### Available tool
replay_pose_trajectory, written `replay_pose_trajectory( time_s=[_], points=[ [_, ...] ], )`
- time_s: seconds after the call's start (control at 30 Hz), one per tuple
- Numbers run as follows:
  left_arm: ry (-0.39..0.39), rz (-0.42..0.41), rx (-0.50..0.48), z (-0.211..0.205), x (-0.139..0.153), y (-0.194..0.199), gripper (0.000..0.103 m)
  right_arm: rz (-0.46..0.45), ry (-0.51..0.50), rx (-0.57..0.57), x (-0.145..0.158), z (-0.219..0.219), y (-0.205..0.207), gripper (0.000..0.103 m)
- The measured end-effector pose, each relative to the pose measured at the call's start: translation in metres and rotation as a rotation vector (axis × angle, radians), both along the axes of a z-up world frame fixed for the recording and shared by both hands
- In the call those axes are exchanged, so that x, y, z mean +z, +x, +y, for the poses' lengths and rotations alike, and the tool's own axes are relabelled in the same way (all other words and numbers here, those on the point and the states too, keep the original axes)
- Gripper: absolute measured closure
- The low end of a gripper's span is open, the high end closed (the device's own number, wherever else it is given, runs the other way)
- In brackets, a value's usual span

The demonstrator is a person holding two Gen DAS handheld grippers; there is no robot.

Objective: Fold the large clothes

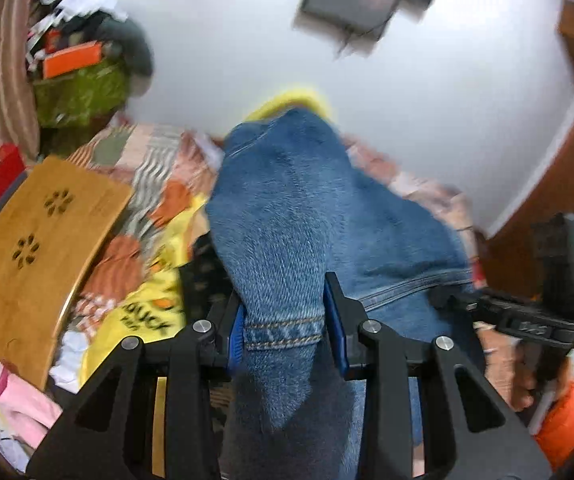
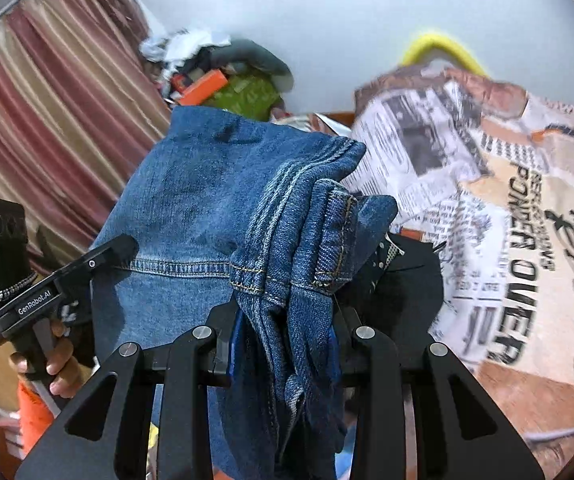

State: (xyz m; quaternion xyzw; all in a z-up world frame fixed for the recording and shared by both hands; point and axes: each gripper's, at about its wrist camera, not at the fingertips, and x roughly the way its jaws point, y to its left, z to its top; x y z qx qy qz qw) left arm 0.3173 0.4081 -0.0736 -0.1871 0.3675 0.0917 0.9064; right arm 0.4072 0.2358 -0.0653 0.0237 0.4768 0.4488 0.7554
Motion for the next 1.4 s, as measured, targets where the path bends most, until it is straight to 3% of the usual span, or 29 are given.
replay_pose_trajectory(
  time_s=[0.07, 0.2, 0.33, 0.4, 0.67, 0.83, 0.97, 1.17, 1.4],
  points=[
    [0.018, 0.066, 0.024, 0.013, -0.033, 0.012, 0.066, 0.03, -0.065, -0.022, -0.032, 0.014, 0.011, 0.074],
    [0.027, 0.066, 0.016, 0.019, -0.056, 0.017, 0.057, 0.047, -0.101, -0.056, -0.07, 0.02, 0.024, 0.071],
    [0.082, 0.076, 0.011, 0.002, -0.046, 0.011, 0.055, 0.02, -0.101, -0.057, -0.065, 0.009, 0.016, 0.067],
    [0.113, 0.085, 0.019, -0.005, -0.043, 0.008, 0.049, 0.019, -0.115, -0.078, -0.062, 0.002, 0.01, 0.059],
    [0.214, 0.108, 0.042, -0.036, -0.035, -0.03, 0.042, -0.06, -0.193, -0.076, -0.044, -0.031, -0.028, 0.059],
    [0.246, 0.103, 0.046, -0.058, -0.018, -0.063, 0.042, -0.134, -0.151, -0.071, -0.014, -0.056, -0.057, 0.059],
    [0.257, 0.03, 0.057, -0.078, 0.014, -0.096, 0.042, -0.238, -0.058, -0.08, 0.033, -0.081, -0.093, 0.059],
    [0.281, -0.157, 0.055, -0.122, 0.084, -0.156, 0.042, -0.464, 0.103, -0.099, 0.109, -0.117, -0.157, 0.059],
    [0.409, -0.413, 0.05, -0.195, 0.145, -0.241, 0.042, -0.639, 0.289, -0.131, 0.16, -0.16, -0.235, 0.059]
  ],
)
